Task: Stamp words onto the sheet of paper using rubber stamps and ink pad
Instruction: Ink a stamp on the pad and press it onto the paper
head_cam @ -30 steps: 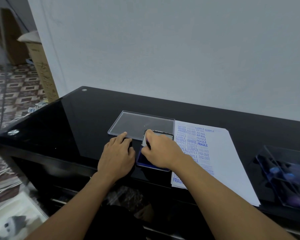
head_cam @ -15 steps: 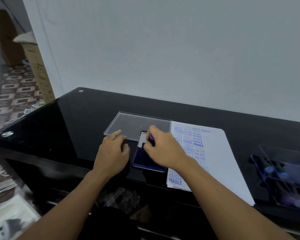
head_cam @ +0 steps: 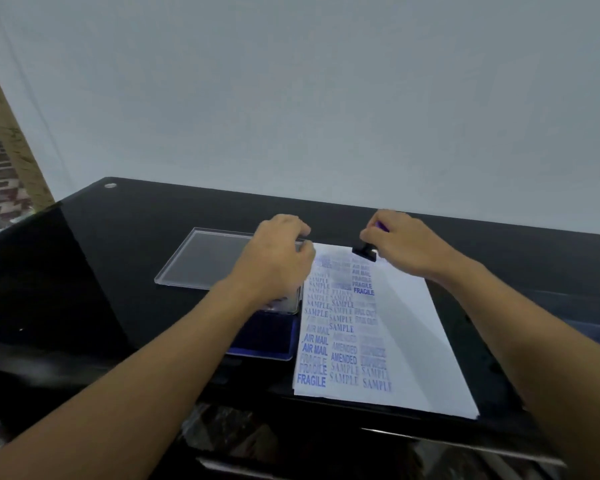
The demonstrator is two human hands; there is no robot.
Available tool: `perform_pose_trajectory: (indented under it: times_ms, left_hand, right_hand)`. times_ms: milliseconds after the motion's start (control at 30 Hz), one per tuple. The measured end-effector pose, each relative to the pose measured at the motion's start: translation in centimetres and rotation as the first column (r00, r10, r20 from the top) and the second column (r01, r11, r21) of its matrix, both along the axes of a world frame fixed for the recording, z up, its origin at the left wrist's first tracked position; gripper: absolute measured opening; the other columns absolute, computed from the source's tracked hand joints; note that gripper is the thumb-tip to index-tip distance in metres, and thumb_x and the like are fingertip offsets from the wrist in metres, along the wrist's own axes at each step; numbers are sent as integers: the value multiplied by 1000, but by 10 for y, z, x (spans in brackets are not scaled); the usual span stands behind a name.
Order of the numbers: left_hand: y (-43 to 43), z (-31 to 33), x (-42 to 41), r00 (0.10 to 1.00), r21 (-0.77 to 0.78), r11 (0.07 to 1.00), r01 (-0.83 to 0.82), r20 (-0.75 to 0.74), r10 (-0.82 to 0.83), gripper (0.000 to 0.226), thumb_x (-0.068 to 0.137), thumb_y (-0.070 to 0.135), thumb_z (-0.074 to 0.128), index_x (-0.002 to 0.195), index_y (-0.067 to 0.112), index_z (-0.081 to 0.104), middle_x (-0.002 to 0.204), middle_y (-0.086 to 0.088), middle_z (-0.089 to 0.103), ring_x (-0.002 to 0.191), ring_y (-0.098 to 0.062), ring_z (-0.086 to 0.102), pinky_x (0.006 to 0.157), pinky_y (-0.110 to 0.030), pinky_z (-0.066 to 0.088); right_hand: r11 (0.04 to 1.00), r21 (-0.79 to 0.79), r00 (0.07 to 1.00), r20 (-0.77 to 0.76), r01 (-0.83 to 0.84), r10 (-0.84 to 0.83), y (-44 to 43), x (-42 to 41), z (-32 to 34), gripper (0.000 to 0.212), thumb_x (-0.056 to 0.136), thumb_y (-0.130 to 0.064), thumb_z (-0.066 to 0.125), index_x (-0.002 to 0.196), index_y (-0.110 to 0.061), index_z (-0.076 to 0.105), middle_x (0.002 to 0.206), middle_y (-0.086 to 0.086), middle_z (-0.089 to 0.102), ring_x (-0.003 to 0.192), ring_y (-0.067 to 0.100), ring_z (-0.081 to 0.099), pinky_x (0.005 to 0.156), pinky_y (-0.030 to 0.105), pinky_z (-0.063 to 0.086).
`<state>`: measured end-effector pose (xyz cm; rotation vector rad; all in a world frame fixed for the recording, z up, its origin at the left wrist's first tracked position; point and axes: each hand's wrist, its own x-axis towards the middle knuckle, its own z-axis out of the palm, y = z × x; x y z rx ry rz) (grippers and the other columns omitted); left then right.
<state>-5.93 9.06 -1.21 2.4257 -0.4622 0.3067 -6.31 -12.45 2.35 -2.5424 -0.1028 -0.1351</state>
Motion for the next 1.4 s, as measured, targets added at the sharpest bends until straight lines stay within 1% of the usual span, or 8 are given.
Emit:
perform_pose_trajectory:
  times_ms: [133, 300, 567, 667, 933, 1033, 1200, 1400]
  left_hand:
    - [-42, 5, 24, 997, 51, 997, 66, -31, -64, 8, 95, 17, 44, 89, 18, 49, 113, -12, 63, 100, -24, 58, 86, -41, 49]
    - [-77, -14, 52, 993, 105, 991, 87, -83, -79, 25, 92, 16, 42, 92, 0, 61, 109, -13, 62, 99, -29, 59, 85, -50, 54]
    - [-107, -52, 91, 993, 231, 970, 82, -106, -58, 20, 91, 12, 41, 86, 4, 58, 97, -6, 58, 96, -26, 56, 89, -46, 50]
    - [-113, -58, 96, 996, 279, 957, 84, -60, -69, 24, 92, 11, 41, 68, 14, 41, 78, 1, 43, 86, -24, 49, 89, -47, 45]
    - [-119, -68, 100, 993, 305, 948, 87, -103, -58, 29, 94, 15, 41, 68, 23, 30, 90, 1, 39, 100, -25, 45, 105, -55, 34]
    - [-118, -73, 101, 992, 293, 952, 89, -116, -58, 19, 94, 16, 41, 76, 20, 37, 91, 2, 40, 94, -22, 42, 104, -54, 35]
    - [-120, -81, 103, 993, 265, 961, 81, -110, -53, 5, 95, 17, 41, 92, 16, 45, 108, -3, 53, 113, -28, 49, 107, -55, 33]
    - [-123, -86, 101, 995, 261, 964, 44, -94, -20, 38, 96, 18, 40, 133, 13, 49, 142, -3, 49, 133, -25, 40, 115, -54, 23]
  right_hand:
    - [998, -6, 997, -53, 55, -55, -32, 16, 1, 20, 99, -30, 46, 98, -16, 60, 93, -1, 64, 85, 19, 59, 68, 32, 42]
    - [993, -69, 990, -100, 92, -98, -54, 38, -11, 22, 98, -31, 43, 101, -17, 59, 95, 0, 65, 90, 20, 60, 73, 34, 46]
    - [980, -200, 986, -161, 9, -42, -57, 66, -34, 17, 99, -30, 44, 93, -17, 54, 93, 2, 64, 87, 23, 59, 69, 33, 44]
    - [970, -240, 984, -177, -26, -17, -58, 70, -39, 17, 99, -29, 43, 90, -17, 52, 89, 4, 63, 77, 22, 55, 65, 33, 43]
    - [960, -275, 984, -180, -54, 3, -58, 76, -46, 17, 97, -29, 43, 85, -18, 48, 87, 4, 60, 74, 23, 52, 62, 35, 41]
    - [958, -281, 984, -181, -56, 5, -57, 76, -50, 16, 96, -29, 42, 87, -18, 47, 87, 5, 60, 73, 23, 51, 63, 36, 42]
    - [951, -306, 988, -156, -47, -2, -55, 74, -57, 15, 98, -29, 41, 89, -18, 45, 84, 6, 58, 70, 24, 52, 64, 38, 43]
    - [964, -266, 991, -134, -24, -13, -55, 73, -63, 15, 99, -29, 40, 90, -17, 43, 82, 7, 58, 67, 23, 49, 63, 37, 41]
